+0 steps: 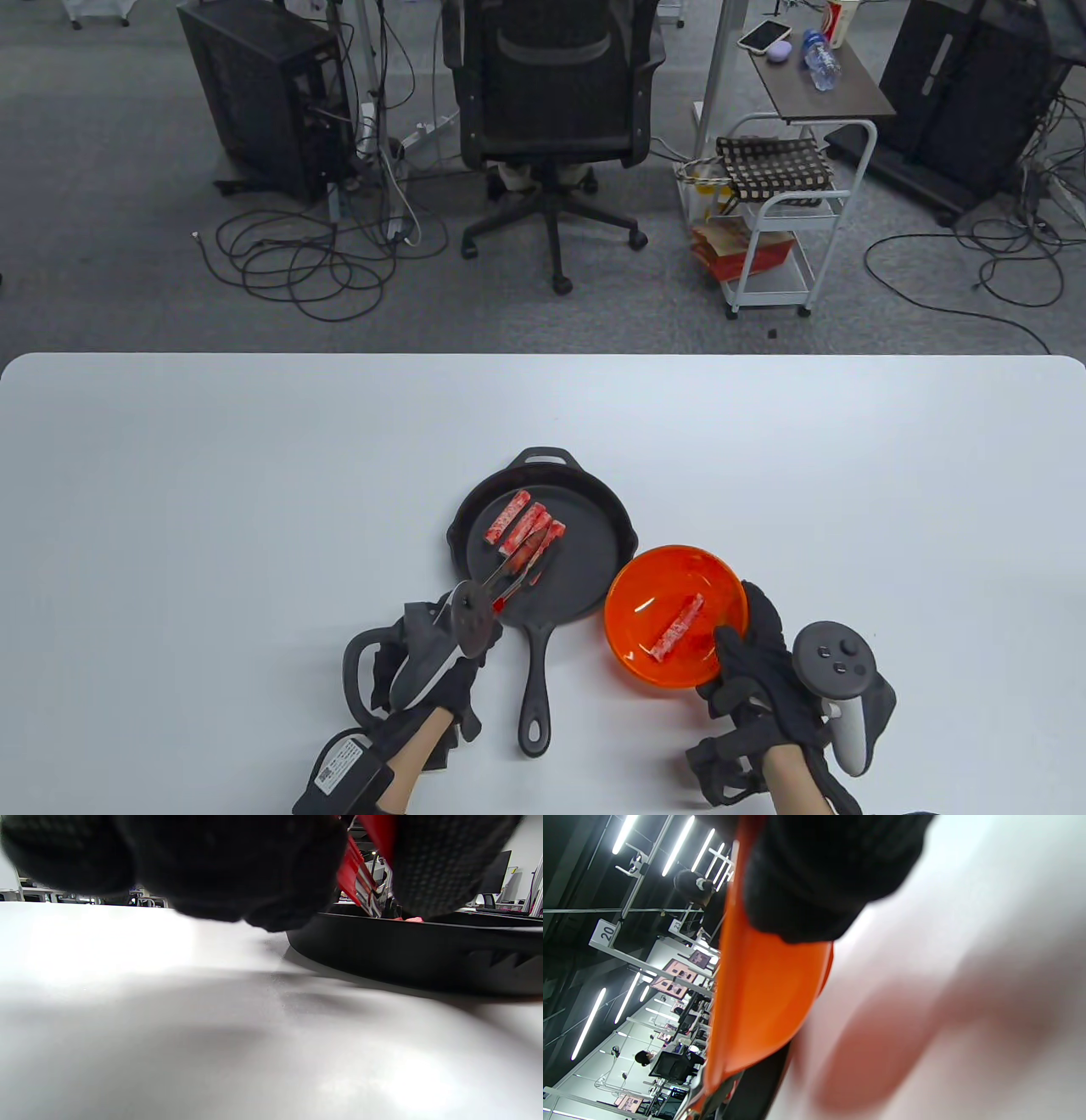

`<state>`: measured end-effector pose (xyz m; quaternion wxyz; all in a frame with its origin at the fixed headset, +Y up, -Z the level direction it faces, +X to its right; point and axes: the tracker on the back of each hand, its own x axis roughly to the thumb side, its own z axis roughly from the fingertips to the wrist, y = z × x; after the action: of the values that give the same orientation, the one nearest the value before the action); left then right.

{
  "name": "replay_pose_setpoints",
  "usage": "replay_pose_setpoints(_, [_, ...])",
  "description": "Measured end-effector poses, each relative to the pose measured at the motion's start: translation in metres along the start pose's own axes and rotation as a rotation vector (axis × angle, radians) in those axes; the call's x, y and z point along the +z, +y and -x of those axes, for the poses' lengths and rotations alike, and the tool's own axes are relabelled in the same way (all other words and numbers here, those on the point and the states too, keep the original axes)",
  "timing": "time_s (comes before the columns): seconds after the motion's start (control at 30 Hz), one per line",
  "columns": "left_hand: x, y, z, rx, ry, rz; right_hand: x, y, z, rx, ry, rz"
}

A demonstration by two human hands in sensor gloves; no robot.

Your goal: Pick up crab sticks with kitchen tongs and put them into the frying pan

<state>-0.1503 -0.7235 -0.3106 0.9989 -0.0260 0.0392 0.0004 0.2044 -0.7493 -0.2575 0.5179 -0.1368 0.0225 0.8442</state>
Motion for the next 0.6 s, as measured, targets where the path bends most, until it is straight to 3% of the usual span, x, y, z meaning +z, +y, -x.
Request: replay_pose_setpoints(0.6, [-0.0002,0.0018,0.0000,0.016,0.009,0.016,0.0012,-0.0055,-0.0030,-0.051,-0.026,0.015])
